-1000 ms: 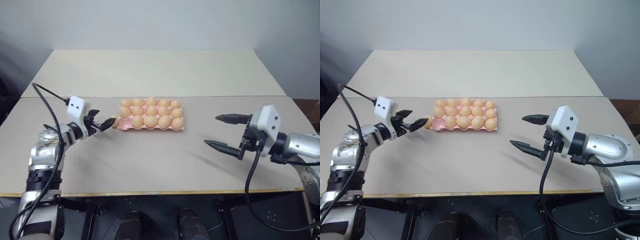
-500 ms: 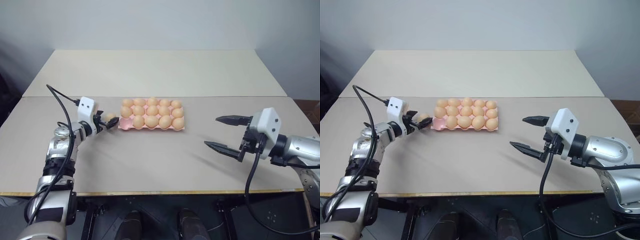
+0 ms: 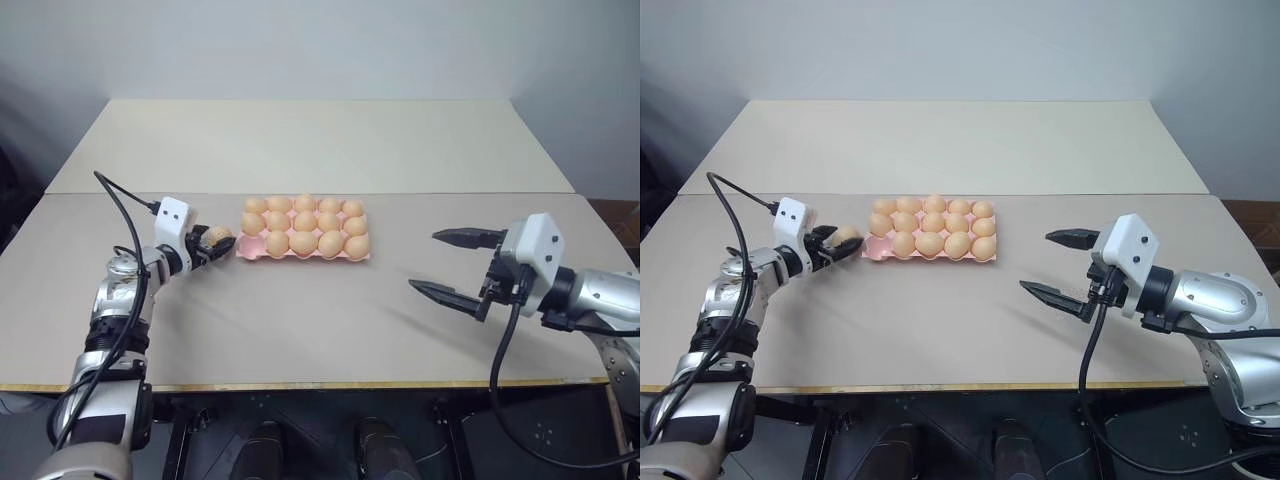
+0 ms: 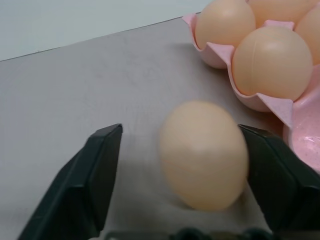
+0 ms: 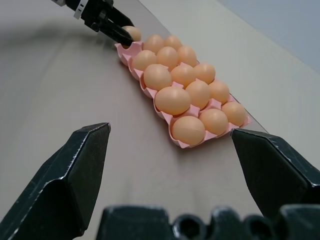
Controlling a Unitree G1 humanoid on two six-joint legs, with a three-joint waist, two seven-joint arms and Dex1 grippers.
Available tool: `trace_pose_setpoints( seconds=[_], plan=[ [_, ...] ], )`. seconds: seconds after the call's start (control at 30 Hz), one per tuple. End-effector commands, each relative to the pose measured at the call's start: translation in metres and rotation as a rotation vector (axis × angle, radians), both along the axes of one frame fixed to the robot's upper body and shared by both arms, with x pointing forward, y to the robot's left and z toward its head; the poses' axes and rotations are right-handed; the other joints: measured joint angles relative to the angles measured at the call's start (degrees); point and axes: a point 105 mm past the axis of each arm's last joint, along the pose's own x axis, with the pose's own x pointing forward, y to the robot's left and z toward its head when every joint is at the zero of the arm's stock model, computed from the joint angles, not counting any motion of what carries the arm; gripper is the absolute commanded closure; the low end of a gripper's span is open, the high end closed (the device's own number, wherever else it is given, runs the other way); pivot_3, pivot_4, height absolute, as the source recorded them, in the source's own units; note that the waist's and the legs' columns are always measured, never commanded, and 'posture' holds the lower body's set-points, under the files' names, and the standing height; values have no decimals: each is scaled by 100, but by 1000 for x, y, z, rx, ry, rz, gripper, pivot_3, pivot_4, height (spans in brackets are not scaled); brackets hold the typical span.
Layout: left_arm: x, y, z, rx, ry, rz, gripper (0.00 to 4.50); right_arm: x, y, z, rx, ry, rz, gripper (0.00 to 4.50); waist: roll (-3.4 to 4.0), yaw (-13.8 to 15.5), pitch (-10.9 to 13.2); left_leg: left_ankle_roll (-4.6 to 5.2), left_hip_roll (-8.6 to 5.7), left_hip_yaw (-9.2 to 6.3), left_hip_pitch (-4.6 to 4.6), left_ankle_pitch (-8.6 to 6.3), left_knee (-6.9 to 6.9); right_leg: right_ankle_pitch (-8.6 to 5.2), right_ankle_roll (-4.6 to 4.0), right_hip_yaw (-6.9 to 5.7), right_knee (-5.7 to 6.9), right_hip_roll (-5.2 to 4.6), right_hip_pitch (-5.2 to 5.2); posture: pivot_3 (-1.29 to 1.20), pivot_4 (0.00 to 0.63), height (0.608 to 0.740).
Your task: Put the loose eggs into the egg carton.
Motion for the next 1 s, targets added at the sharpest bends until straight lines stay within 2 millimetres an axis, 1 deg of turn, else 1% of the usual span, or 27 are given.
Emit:
trace_pose_setpoints(
  seconds=[0.03, 0.07, 0.1, 0.2, 0.37, 0.43, 0.47, 0.57, 0.67, 0.73, 1.0],
  plan=[
    [1, 7, 9, -6, -18, 17, 2110, -1, -1, 13, -5, -58, -1, 0, 0, 2, 0, 0, 0, 0, 0, 0, 0, 0, 0, 0, 0, 0, 0, 0, 150, 740],
    [1, 8, 9, -6, -17, 25, 2460, -1, 0, 13, -5, -59, -2, 0, 0, 2, 0, 0, 0, 0, 0, 0, 0, 0, 0, 0, 0, 0, 0, 0, 150, 740],
    [1, 8, 10, -7, -15, 27, 2657, -1, -1, 13, -4, -59, -2, 0, 0, -1, 0, 0, 0, 0, 0, 0, 0, 0, 0, 0, 0, 0, 0, 0, 150, 740],
    [0, 12, 16, -12, -38, 35, 2657, -1, -1, 13, -1, -62, -6, 0, 0, -6, 0, 0, 0, 0, 2, 0, 0, 0, 0, 0, 2, 0, 0, 0, 150, 740],
    [-4, 26, 44, -63, -108, 65, 2657, -1, 0, 12, 10, -63, -12, 0, 0, -32, 0, 0, 1, 0, 0, 0, -1, 0, 0, 0, 0, 1, -1, 0, 150, 740],
    [-11, 23, 60, -80, -140, 14, 2657, -1, 1, 11, 15, -62, -13, 0, 0, -31, 0, 0, 1, -2, -1, 0, -1, 0, 0, -1, 0, 0, -2, 0, 150, 740],
    [-13, 21, 63, -82, -146, -5, 2657, -1, 2, 10, 16, -62, -13, 0, 0, -31, 0, 0, 1, -3, -2, 0, -1, 0, 0, -1, 0, 0, -2, 0, 150, 740],
    [-28, -1, 73, -99, -166, -157, 2657, -1, 3, 9, 19, -60, -11, 0, 1, -33, 0, 0, 1, -3, -1, 0, 0, 0, 0, -1, 0, -1, -1, 0, 150, 740],
    [-37, -20, 72, -101, -156, -263, 2657, -1, 2, 10, 18, -61, -13, 0, 0, -28, 0, 0, 1, -2, 0, 0, 0, 0, 0, -1, 0, -1, 1, 0, 150, 740],
    [-37, -29, 68, -110, -140, -282, 2657, -1, 1, 11, 17, -62, -15, 0, 0, -25, 0, 0, 1, -2, 1, 0, 0, 0, 0, 0, 1, 0, 1, 0, 150, 740],
    [-31, -49, 49, -96, -82, -326, 2657, -3, 0, 11, 13, -65, -23, 0, 0, -33, 0, 0, 2, -2, 1, 0, -1, 0, 0, 0, 0, 2, 1, 0, 150, 740]
  ],
)
